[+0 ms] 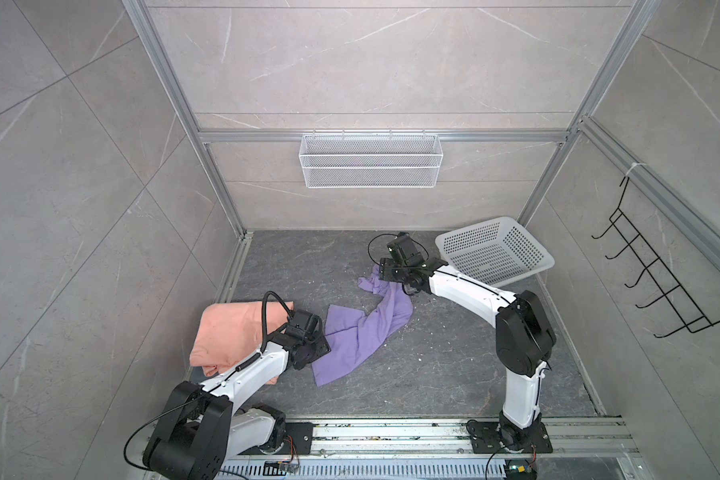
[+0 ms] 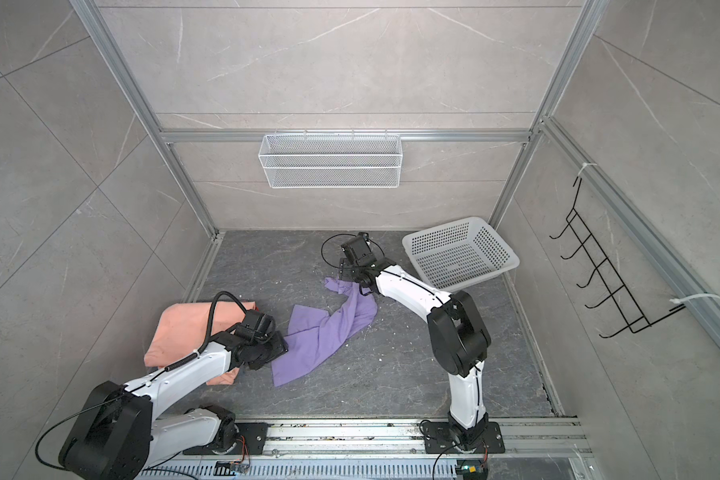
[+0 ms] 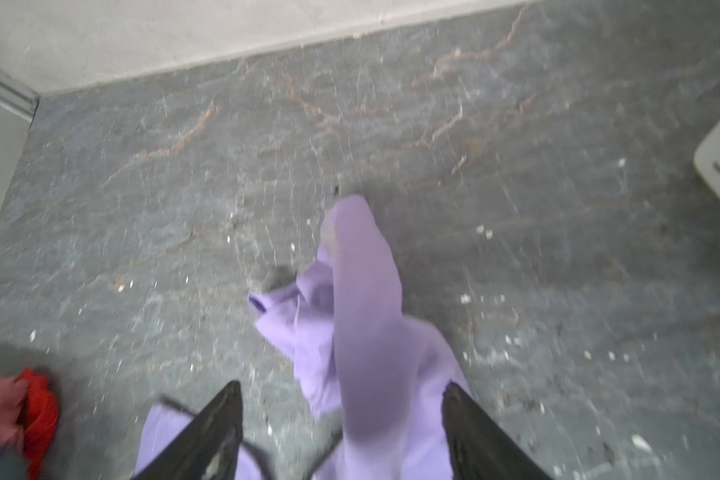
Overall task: Fold and stack the t-shirts
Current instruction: 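Grasp the lavender shirt hem with the left gripper while the right grasps the collar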
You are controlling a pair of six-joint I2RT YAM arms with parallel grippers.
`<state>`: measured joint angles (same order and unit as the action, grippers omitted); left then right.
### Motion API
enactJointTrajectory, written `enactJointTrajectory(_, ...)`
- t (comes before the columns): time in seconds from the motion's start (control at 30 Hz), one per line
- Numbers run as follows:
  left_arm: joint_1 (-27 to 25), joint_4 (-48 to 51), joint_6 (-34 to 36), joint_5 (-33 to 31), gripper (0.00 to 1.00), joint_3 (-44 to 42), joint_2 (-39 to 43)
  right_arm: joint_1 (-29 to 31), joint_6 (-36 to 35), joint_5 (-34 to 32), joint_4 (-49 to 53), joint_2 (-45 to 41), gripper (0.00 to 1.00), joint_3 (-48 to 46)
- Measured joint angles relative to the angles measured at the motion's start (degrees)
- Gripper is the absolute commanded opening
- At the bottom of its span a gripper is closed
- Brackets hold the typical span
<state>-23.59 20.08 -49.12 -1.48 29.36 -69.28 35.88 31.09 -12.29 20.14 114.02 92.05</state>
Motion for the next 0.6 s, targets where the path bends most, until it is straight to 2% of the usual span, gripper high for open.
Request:
enactJointTrajectory(0.37, 0.0, -5.7, 0.2, 0.1, 0.18, 1.2, -5.1, 0.0, -3.4, -2.8, 8.5, 11.0, 0.71, 11.0)
enactJointTrajectory(0.43, 0.0, -5.8, 0.3, 0.2, 0.13, 1.9, -5.6, 0.0, -3.8, -3.2, 10.2, 11.6, 0.63, 11.2)
enactJointTrajectory(0.53, 0.0, -5.8, 0.4, 0.2, 0.06, 3.1, -5.7, 0.0, -4.4, -4.1, 12.9, 12.3, 0.38, 12.2)
enactJointTrajectory(0.6, 0.0, -5.7, 0.7, 0.1, 0.0, 3.9, -5.7, -0.1, -4.7, -4.5, 13.9, 13.0, 0.25, 13.3)
